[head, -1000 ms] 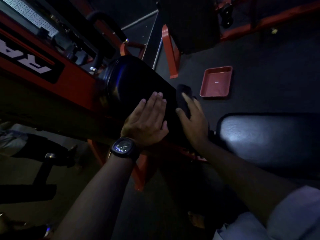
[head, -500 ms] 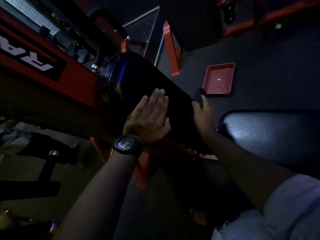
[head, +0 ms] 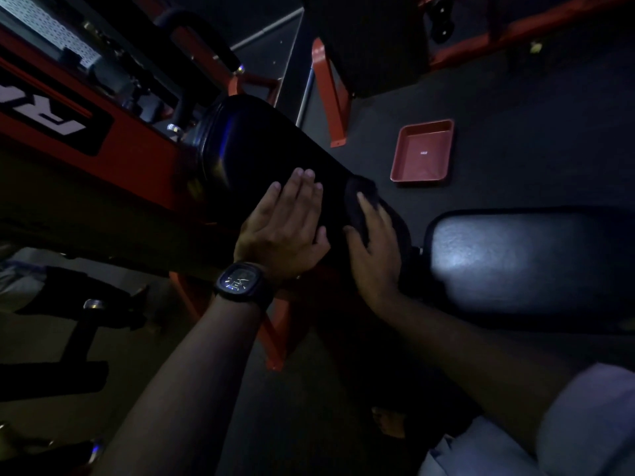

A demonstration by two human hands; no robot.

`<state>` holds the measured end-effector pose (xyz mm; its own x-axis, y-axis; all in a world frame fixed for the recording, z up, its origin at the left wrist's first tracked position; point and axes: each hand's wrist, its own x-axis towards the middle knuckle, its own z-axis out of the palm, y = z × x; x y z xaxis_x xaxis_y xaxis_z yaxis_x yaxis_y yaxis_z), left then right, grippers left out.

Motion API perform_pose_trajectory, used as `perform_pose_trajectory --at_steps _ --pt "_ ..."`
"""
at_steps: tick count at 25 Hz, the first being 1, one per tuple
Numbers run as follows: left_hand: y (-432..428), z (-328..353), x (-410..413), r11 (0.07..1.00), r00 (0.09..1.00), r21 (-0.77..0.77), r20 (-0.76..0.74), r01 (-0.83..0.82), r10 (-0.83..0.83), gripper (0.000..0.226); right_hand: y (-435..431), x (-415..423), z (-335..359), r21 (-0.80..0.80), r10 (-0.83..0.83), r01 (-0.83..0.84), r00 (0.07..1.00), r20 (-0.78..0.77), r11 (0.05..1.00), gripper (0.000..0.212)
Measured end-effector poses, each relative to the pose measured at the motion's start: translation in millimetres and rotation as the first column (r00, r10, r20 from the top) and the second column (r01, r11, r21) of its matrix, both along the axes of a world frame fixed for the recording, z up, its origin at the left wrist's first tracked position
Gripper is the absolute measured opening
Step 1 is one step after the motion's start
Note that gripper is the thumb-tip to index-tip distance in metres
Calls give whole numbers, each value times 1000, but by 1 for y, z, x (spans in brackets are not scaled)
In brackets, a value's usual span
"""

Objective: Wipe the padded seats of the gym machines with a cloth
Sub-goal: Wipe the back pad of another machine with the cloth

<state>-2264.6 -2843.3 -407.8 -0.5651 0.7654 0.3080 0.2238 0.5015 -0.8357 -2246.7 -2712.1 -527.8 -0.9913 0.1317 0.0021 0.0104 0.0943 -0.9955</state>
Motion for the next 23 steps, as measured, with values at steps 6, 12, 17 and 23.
perform_pose_trajectory --at_steps 6,12,17,23 --pt "3 1 0 1000 999 13 30 -24 24 62 5 -5 -12 -155 -84 146 934 348 977 67" --pt "7 5 3 993 991 -13 61 -117 117 65 4 -3 -25 -92 -62 77 985 160 993 66" --pt "12 13 5 979 981 -93 56 -179 185 70 -7 18 -5 -3 2 -2 999 52 1000 62" --pt "18 22 7 917 941 -267 87 -295 328 75 7 6 -14 -47 -39 59 937 347 997 63"
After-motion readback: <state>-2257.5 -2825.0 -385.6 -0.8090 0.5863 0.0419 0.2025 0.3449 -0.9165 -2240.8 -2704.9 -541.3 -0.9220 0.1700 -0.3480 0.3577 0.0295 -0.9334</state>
